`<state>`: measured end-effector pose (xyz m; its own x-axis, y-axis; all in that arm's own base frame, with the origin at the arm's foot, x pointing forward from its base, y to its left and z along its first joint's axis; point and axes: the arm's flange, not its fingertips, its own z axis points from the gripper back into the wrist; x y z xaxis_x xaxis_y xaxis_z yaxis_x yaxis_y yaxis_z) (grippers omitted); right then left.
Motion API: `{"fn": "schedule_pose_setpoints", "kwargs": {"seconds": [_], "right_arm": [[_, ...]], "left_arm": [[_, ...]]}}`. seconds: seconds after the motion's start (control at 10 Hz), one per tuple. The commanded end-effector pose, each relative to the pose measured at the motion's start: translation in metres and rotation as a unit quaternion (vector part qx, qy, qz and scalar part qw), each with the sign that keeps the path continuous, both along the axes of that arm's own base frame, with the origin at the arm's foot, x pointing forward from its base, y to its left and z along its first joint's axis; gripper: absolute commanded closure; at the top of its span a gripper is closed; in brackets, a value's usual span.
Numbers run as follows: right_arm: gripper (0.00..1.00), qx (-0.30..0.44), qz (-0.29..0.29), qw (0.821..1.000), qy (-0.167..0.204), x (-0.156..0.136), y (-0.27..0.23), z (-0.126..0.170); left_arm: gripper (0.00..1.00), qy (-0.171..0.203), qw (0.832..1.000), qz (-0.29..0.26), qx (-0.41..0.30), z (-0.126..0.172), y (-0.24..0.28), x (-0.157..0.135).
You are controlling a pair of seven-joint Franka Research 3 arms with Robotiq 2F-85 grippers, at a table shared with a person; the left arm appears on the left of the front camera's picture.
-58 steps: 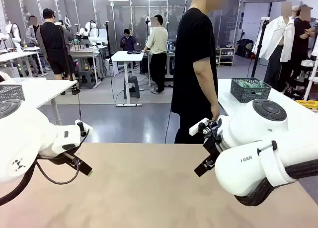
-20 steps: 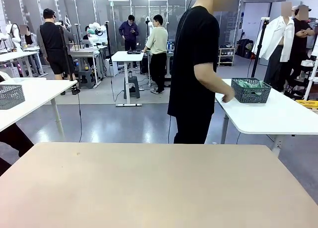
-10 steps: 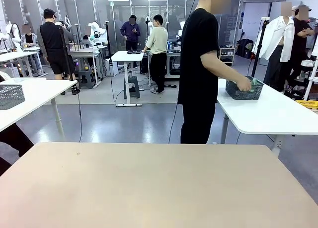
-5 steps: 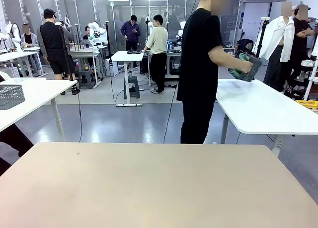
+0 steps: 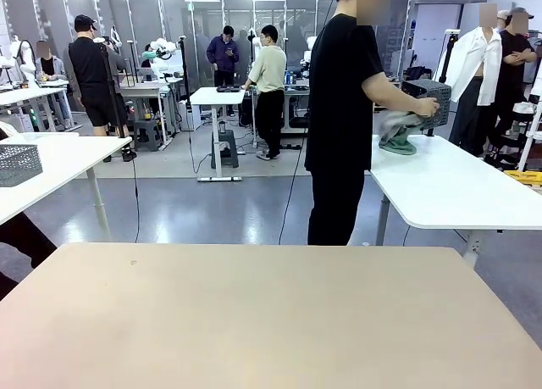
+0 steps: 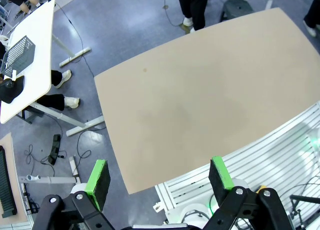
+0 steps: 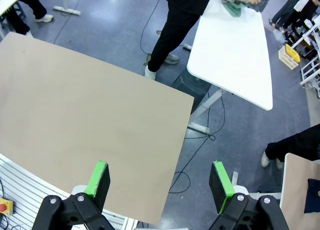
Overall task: Fold the towels and place them in the basket.
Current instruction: When a person lays out a Towel with hook on the table, fold it in half twice.
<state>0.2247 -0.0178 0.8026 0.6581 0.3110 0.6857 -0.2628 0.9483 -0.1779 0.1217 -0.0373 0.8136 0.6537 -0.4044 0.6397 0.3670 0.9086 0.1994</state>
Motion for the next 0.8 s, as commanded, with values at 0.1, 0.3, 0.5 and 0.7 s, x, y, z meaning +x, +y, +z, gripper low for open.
{"fn": "schedule_pose_setpoints", "kwargs": {"seconds": [0.1, 0.3, 0.5, 0.7], "right_arm": [[0.0, 0.0, 0.0, 1.0, 0.0, 0.0012, -0.0002, 0.0006], [0.0, 0.0, 0.0, 1.0, 0.0, 0.0012, -0.0002, 0.0006], [0.0, 0.0, 0.0, 1.0, 0.0, 0.0012, -0.0002, 0.0006], [0.0, 0.0, 0.0, 1.0, 0.0, 0.0012, -0.0002, 0.0006]], "left_arm": [[0.0, -0.004, 1.0, -0.001, 0.003, 0.0028, 0.0, -0.0055], [0.0, -0.004, 1.0, -0.001, 0.003, 0.0028, 0.0, -0.0055], [0.0, -0.004, 1.0, -0.001, 0.003, 0.0028, 0.0, -0.0055], [0.0, -0.004, 1.0, -0.001, 0.003, 0.0028, 0.0, -0.0055]]}}
